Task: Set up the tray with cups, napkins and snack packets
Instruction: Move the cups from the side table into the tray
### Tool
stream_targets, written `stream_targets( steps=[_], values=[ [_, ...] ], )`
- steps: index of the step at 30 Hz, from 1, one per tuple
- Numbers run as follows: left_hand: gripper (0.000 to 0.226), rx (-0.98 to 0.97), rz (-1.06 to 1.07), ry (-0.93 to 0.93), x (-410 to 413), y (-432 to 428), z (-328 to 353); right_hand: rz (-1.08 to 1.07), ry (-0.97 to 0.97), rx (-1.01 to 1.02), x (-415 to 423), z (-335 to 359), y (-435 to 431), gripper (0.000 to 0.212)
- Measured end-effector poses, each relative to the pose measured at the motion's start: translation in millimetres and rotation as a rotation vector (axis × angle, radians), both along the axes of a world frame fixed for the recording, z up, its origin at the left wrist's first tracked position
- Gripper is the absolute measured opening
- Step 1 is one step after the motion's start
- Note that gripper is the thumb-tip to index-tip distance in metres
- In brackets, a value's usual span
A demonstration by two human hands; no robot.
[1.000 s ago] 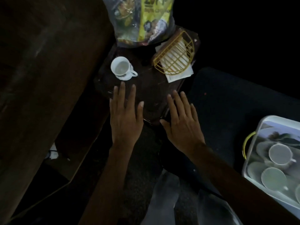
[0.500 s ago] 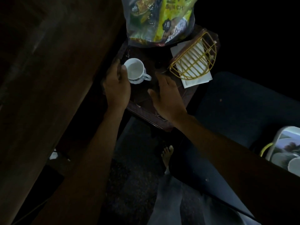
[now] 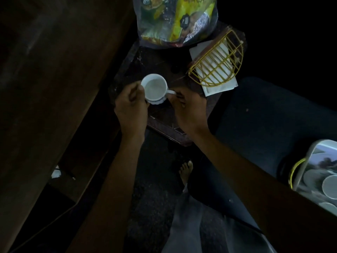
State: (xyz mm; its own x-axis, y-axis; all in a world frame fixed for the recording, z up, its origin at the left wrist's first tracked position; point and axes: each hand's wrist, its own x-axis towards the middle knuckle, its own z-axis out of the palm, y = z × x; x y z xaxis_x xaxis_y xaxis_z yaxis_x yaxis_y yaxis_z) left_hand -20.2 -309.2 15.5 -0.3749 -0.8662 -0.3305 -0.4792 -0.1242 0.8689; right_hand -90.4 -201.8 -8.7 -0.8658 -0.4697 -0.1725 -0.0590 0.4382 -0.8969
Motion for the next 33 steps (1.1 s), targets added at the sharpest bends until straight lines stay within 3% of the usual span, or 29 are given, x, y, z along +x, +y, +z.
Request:
stream_targets(
  steps=[8, 17, 25, 33],
  values=[
    [0.017, 0.14, 0.073, 0.081, 28, 74, 10, -0.07, -0.06, -0.036, 22, 10, 71, 0.017],
    [0.017, 0.134, -0.054, 0.076, 30, 161, 27, -0.12, -0.079, -0.09, 26, 29, 175, 0.011],
    [0.015, 0.208, -0.322, 0.08, 15, 293, 33, -0.28, -0.035, 0.115, 23, 42, 325, 0.003],
    [0.021, 0.318, -0.639, 0.094, -14, 422, 33, -0.447, 0.051, 0.29, 13, 48, 482, 0.012]
  ],
)
